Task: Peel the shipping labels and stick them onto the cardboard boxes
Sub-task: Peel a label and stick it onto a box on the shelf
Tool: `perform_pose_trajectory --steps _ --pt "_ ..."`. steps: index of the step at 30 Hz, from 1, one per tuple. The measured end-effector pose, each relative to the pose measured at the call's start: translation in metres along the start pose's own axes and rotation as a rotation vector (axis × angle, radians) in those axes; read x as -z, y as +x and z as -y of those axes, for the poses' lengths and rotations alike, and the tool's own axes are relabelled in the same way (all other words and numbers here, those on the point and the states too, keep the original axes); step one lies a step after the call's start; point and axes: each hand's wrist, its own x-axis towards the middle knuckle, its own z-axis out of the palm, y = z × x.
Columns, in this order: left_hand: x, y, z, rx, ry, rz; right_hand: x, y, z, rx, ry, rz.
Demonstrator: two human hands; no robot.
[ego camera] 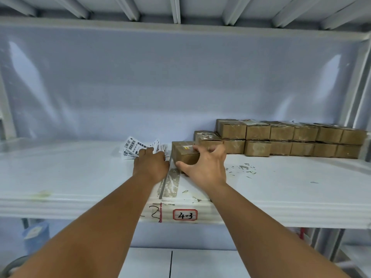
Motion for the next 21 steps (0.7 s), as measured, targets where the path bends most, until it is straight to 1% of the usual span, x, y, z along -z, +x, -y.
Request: perform_pose_trajectory --steps 3,5,6,10,13,15,16,19,21 --pt "-0.001 0.004 0.0 0.064 0.045 0.083 -0.001 0.001 -0.002 0.005 -0.02 0.03" --pt "0.0 0.005 -0.001 0.085 0.027 0.08 -0.002 0.002 -0.003 0.009 -0.047 0.047" --pt "0.001 0.004 -0.001 0.086 -0.003 0.043 -0.003 0.003 -0.004 0.006 -0.053 0.056" --pt "0.008 -0.002 -0.001 0.103 -0.184 -0.19 -0.003 0.003 -0.003 -0.01 -0.065 0.09" --pt "0.015 -0.007 -0.003 0.106 -0.168 -0.345 -0.002 0.003 -0.003 -0.02 -0.045 0.082" --pt "0.016 -0.009 -0.005 0.011 -0.176 -0.406 -0.002 0.002 -0.003 -0.021 -0.045 0.079" --pt "0.015 -0.01 -0.007 -0.06 -0.214 -0.401 -0.002 0.002 -0.003 -0.016 -0.055 0.076" --pt "0.014 -0.014 -0.019 -0.271 -0.341 -0.285 -0.004 0.001 -0.002 0.018 -0.096 0.057" --pt "0.013 -0.015 -0.023 -0.38 -0.356 -0.275 -0.004 0.002 -0.001 0.054 -0.088 0.036"
